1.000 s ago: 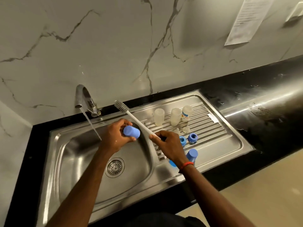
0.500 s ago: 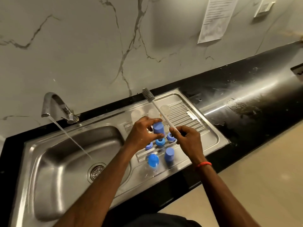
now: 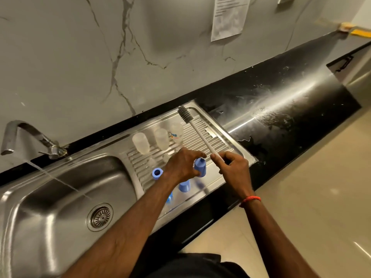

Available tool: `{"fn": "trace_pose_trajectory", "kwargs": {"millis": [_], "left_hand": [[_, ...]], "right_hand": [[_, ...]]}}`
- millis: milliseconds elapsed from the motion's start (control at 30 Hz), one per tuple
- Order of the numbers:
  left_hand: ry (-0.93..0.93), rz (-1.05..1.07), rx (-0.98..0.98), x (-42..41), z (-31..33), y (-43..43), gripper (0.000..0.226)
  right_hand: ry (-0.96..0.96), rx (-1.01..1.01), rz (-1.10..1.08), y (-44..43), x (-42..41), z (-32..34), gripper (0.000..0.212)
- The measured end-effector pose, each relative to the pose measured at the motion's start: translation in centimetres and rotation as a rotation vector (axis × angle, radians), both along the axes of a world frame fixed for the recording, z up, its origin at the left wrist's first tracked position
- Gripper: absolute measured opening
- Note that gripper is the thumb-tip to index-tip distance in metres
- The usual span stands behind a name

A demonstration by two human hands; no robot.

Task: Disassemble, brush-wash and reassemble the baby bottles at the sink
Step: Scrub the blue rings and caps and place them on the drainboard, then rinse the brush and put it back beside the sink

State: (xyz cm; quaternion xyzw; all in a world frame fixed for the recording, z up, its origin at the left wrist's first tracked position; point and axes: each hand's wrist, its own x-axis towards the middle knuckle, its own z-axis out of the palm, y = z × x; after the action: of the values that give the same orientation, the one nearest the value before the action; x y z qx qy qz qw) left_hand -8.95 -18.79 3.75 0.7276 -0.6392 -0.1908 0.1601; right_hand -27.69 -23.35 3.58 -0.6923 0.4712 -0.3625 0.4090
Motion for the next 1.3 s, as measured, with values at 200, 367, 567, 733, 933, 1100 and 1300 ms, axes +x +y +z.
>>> {"fn": "trace_pose_trajectory", "kwargs": {"millis": [200,367,567,733,933,1100,1300], "left_hand": [[-0.169,-0.004,0.080,-0.7,-2.3,-0.6,0.050],[-0.246,-0.011,0.093,-0.9,-3.5,-0.8,0.048],[-0.265,-0.048,0.100,-0.7,-3.8,-0.8,0.060],[-0.212,-0.031,0.061,-0.3,-2.8,-0.4,0.084],[-0.112,0.044,-0.100,1.6,-0.8,1.2,0.071],[-0.039,0.155,-0.186,3.3,1.3,3.8,0.070],[0.170,0.297,-0.209,5.6,2.2,8.1,0.058]], "right_hand": [[0.004,-0.008,0.020,-0.4,-0.9,-0.5,0.032],[0.021,0.012,0.027,-0.9,-0.8,-1.0,0.028],[0.031,0.029,0.042,-1.3,-0.6,-1.2,0.030],[0.038,0.017,0.069,-1.2,0.0,-0.7,0.028],[0.027,0.052,0.144,-0.7,1.9,1.0,0.023],[0.035,0.124,0.253,0.4,4.8,2.5,0.020],[0.025,0.177,0.384,2.6,8.8,2.7,0.017]]}}
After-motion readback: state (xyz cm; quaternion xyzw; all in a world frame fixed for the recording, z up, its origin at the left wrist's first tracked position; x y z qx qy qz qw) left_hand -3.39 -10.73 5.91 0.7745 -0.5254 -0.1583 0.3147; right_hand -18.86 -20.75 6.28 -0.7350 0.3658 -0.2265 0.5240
